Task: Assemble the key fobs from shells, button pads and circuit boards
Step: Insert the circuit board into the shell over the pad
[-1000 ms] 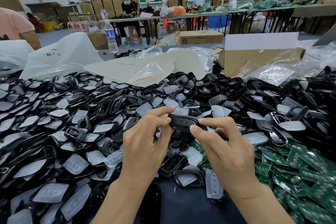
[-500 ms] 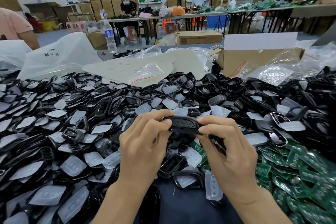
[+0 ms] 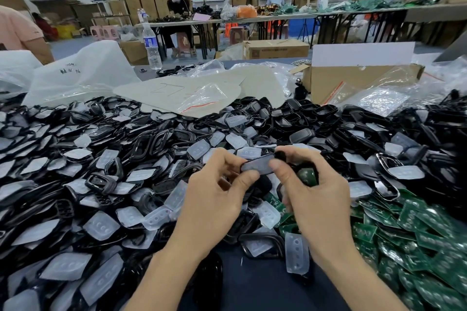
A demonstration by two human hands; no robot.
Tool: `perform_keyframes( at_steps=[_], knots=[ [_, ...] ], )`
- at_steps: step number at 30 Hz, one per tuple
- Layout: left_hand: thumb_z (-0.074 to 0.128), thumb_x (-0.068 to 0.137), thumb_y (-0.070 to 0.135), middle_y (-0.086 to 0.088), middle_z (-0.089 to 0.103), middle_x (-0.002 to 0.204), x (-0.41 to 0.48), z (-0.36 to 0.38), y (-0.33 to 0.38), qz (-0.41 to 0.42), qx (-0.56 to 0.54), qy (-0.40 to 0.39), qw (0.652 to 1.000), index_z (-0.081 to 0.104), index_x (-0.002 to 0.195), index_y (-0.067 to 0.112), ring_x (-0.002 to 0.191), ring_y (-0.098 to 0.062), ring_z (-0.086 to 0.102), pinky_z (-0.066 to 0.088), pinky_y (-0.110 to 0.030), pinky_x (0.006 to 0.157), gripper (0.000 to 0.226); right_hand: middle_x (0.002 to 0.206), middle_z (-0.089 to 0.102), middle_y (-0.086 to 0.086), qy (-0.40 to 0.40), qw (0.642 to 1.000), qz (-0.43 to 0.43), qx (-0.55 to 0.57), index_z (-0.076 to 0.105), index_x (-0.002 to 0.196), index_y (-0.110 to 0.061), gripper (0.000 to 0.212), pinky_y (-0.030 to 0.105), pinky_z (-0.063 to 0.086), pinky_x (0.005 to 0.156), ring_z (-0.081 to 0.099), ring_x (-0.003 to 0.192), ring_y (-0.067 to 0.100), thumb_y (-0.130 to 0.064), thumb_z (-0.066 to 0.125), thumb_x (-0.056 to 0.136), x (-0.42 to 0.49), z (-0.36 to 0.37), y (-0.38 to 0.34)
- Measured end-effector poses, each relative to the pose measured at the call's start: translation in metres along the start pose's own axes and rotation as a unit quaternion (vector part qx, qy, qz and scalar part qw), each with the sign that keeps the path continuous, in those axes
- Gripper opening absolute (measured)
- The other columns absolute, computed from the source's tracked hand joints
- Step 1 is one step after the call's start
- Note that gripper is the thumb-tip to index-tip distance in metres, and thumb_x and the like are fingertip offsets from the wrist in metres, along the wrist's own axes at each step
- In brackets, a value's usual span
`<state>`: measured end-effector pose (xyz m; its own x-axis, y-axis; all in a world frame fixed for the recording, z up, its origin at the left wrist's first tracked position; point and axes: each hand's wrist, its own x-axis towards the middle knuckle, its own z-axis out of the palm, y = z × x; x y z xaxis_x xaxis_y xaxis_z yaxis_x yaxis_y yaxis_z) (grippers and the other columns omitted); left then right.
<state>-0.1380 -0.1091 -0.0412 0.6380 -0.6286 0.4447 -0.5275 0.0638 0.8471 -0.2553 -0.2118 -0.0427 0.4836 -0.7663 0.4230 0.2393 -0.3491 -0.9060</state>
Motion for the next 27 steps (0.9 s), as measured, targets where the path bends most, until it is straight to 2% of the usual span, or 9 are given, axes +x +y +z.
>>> perform_keyframes(
  at_steps=[3, 7, 10, 12, 16, 21, 27],
  knots=[
    [0.068, 0.088, 0.035, 0.011, 0.068, 0.079, 0.001, 0.001, 0.000, -0.036, -0.068, -0.061, 0.995, 0.059, 0.087, 0.037, 0.073, -0.011, 0.065, 0.052, -0.024, 0.064, 0.010, 0.050, 0.056, -0.001, -0.023, 0.990, 0.110, 0.083, 0.075, 0.098, -0.036, 0.027, 0.025, 0.041, 0.043, 0.048, 0.043, 0.014, -0.050, 0.074, 0.076, 0.008, -0.002, 0.007],
    [0.067, 0.094, 0.029, 0.007, 0.068, 0.076, 0.001, 0.001, -0.002, -0.047, -0.098, -0.084, 0.991, 0.064, 0.090, 0.043, 0.068, -0.011, 0.064, 0.051, -0.025, 0.063, 0.015, 0.047, 0.050, 0.001, -0.039, 0.978, 0.162, 0.128, 0.076, 0.092, -0.038, 0.017, 0.024, 0.038, 0.041, 0.042, 0.042, 0.014, -0.046, 0.076, 0.077, 0.011, -0.004, 0.013],
    [0.065, 0.092, 0.035, 0.005, 0.066, 0.074, 0.001, 0.002, -0.004, -0.047, -0.102, -0.079, 0.991, 0.066, 0.092, 0.045, 0.067, -0.010, 0.064, 0.052, -0.026, 0.061, 0.010, 0.046, 0.049, 0.000, -0.055, 0.974, 0.173, 0.138, 0.077, 0.087, -0.037, 0.003, 0.022, 0.037, 0.039, 0.041, 0.041, 0.012, -0.035, 0.077, 0.084, 0.014, -0.007, 0.016],
    [0.065, 0.091, 0.037, 0.006, 0.064, 0.071, 0.001, 0.002, -0.006, -0.043, -0.095, -0.077, 0.992, 0.067, 0.094, 0.044, 0.066, -0.011, 0.064, 0.052, -0.025, 0.060, 0.008, 0.046, 0.049, 0.001, -0.064, 0.975, 0.171, 0.127, 0.076, 0.086, -0.033, 0.005, 0.022, 0.037, 0.038, 0.041, 0.041, 0.013, -0.029, 0.076, 0.089, 0.015, -0.009, 0.018],
    [0.063, 0.093, 0.038, 0.004, 0.066, 0.074, 0.000, 0.003, -0.009, -0.035, -0.076, -0.077, 0.994, 0.068, 0.099, 0.044, 0.065, -0.010, 0.063, 0.052, -0.022, 0.059, 0.010, 0.046, 0.050, 0.003, -0.066, 0.980, 0.162, 0.095, 0.072, 0.089, -0.027, 0.005, 0.023, 0.037, 0.039, 0.040, 0.040, 0.015, -0.032, 0.075, 0.090, 0.015, -0.011, 0.021],
    [0.062, 0.099, 0.035, 0.003, 0.067, 0.074, 0.001, 0.006, -0.012, -0.043, -0.068, -0.063, 0.995, 0.069, 0.098, 0.042, 0.064, -0.009, 0.064, 0.051, -0.022, 0.058, 0.010, 0.047, 0.053, 0.002, -0.067, 0.985, 0.148, 0.057, 0.074, 0.092, -0.029, 0.007, 0.023, 0.039, 0.040, 0.043, 0.040, 0.014, -0.035, 0.074, 0.091, 0.014, -0.011, 0.023],
    [0.063, 0.099, 0.031, 0.002, 0.067, 0.071, 0.003, 0.007, -0.013, -0.064, -0.071, -0.048, 0.994, 0.068, 0.091, 0.038, 0.062, -0.008, 0.063, 0.049, -0.018, 0.057, 0.011, 0.046, 0.050, 0.000, -0.062, 0.972, 0.188, 0.123, 0.077, 0.091, -0.035, 0.004, 0.021, 0.037, 0.039, 0.042, 0.039, 0.012, -0.038, 0.075, 0.089, 0.015, -0.008, 0.024]
  ],
)
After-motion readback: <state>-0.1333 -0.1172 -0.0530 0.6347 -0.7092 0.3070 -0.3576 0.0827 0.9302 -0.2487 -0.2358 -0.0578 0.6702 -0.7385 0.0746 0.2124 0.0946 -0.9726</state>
